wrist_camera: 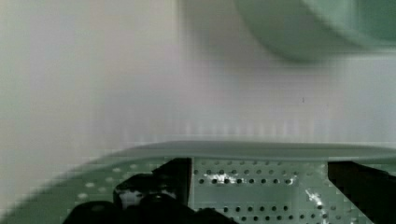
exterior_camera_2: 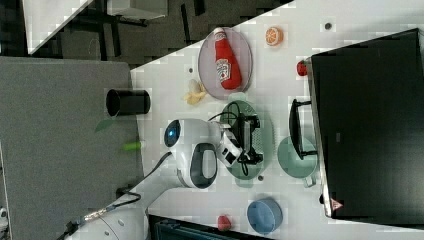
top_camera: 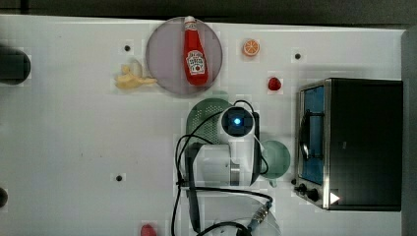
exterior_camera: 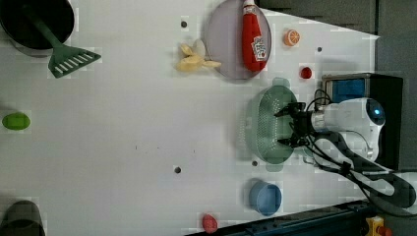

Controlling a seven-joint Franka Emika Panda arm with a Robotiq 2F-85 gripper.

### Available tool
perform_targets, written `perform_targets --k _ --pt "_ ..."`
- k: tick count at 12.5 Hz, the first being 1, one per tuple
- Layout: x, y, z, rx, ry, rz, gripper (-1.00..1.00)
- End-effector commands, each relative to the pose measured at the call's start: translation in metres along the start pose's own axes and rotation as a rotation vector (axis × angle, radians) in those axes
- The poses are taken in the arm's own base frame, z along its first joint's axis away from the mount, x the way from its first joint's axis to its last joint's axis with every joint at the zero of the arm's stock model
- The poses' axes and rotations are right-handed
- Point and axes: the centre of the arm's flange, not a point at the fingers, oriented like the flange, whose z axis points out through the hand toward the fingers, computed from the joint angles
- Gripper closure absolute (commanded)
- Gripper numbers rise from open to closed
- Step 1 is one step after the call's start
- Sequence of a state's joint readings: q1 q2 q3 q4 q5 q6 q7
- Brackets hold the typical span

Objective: Drag strainer left to right.

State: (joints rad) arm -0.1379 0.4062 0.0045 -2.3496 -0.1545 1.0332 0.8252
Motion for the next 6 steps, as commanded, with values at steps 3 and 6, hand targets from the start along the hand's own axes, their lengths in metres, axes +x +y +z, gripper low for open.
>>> perform_targets --k 3,6 --pt "0.029 -0.003 0.0 0.028 0.019 -0.017 -1.0" --pt "0.023 -0.007 -0.015 0.056 0.023 -0.218 -1.0"
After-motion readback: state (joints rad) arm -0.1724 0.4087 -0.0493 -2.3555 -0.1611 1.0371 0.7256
